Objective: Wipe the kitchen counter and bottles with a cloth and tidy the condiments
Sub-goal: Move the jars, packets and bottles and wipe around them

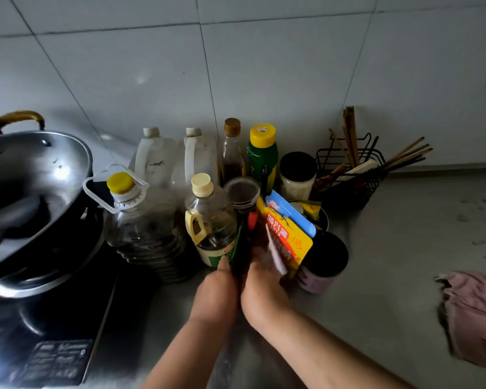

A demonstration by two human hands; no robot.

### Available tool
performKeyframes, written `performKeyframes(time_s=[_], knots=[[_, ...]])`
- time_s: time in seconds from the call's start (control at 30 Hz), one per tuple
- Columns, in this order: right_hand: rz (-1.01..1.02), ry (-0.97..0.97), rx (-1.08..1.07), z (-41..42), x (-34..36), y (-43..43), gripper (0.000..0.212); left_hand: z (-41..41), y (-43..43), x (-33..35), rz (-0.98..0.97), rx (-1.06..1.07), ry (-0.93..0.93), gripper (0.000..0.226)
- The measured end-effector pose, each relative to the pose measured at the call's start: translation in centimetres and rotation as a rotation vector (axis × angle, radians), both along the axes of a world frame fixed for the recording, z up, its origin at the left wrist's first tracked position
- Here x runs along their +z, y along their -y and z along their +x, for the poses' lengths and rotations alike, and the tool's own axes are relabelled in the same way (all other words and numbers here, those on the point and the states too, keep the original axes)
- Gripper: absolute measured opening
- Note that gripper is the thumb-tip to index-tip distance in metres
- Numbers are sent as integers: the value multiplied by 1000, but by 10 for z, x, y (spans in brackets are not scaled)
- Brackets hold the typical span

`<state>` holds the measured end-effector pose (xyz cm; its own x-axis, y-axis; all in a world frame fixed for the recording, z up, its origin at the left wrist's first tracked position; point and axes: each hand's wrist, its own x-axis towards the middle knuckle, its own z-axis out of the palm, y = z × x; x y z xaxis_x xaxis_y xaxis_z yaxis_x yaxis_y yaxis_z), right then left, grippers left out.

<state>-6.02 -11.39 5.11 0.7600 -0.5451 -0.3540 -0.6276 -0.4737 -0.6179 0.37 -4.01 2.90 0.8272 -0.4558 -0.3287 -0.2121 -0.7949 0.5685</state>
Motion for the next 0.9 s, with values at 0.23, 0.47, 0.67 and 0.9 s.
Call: performKeyframes(time_s=[0.23,0.47,0.67,0.9], knots=[[4,222,-59,-50,-32,-4,41,-1,-10,-8,57,-135,21,62],[172,49,-275,-58,-63,23,36,-6,0,-17,104,-136,39,58],[61,-2,-27,-27,-59,14,16,0,10,-14,-21,-23,68,36],[40,52,110,-21,-74,26,63,2,18,-18,-20,-40,4,29]])
